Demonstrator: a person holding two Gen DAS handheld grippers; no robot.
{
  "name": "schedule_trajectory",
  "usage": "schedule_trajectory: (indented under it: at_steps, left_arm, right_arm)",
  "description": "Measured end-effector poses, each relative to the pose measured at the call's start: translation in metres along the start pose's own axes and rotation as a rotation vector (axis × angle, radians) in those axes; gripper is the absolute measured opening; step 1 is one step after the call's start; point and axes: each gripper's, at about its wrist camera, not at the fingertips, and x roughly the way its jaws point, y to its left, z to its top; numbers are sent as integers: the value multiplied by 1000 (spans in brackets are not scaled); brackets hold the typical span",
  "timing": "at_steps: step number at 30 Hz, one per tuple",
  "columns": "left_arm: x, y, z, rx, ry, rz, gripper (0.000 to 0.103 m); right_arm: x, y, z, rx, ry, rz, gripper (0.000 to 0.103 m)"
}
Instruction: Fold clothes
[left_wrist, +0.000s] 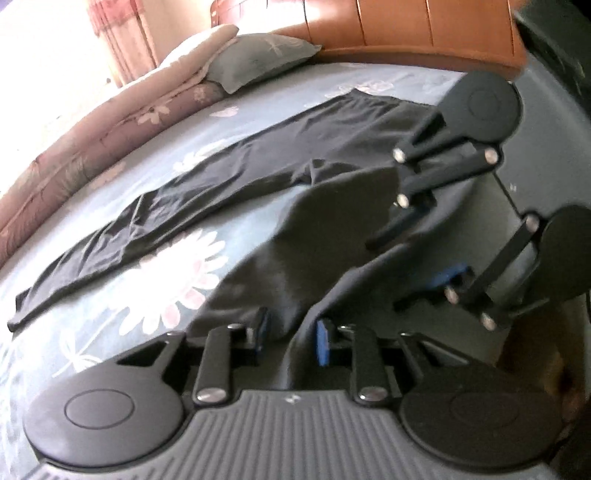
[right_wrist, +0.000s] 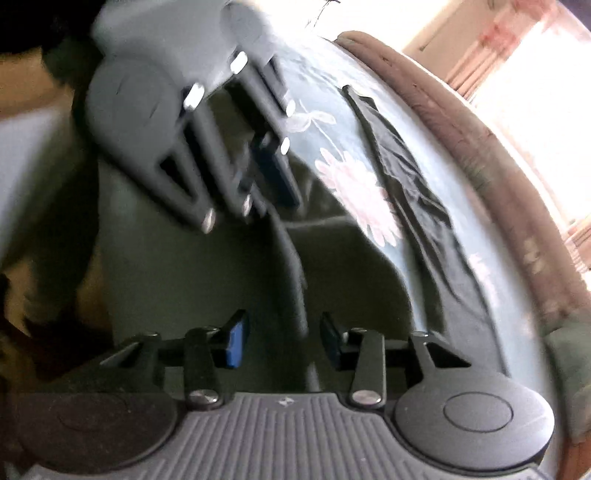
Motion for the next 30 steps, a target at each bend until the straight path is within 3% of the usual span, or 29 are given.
schedule_trajectory:
  at_steps: [1,3,8,10,11,15,17,19,23,27,30]
  left_arm:
    - [-1,-1,-1,13,10,-6,10]
    - [-3,-2,-4,38,31,-17,5]
    - [-21,-2,-7,66,61,-125,3]
    - [-21,0,-11,29,103,-190,3]
    - [-22,1,-13,10,124,-222,3]
    - [-23,12,-21,-105,204,-296,7]
    - [-38,27,-25,-192,197,-355,10]
    - [-57,51,-30,-277,176,-354,11]
    - [-91,116,-44,-423,122,-174,12]
    - [-106,194,-85,-591,162,148,27]
    - [-109,244,-125,-722,210,344,29]
  right_arm:
    - [0,2,-1,-7,15,-8,5]
    - [-4,-4,-1,15,27,24,5]
    - [-24,-32,4,108,52,218,5]
    - [-25,-37,1,156,78,292,6]
    - [-23,-37,-1,175,93,323,12]
    - [-17,-35,-12,216,137,408,20]
    - [-24,-36,-15,212,125,422,24]
    - [-31,-41,-17,234,102,429,26]
    - [-46,-59,-23,327,55,401,36]
    - [-51,-75,-22,406,2,366,36]
    - [-50,-80,-18,433,-27,346,39]
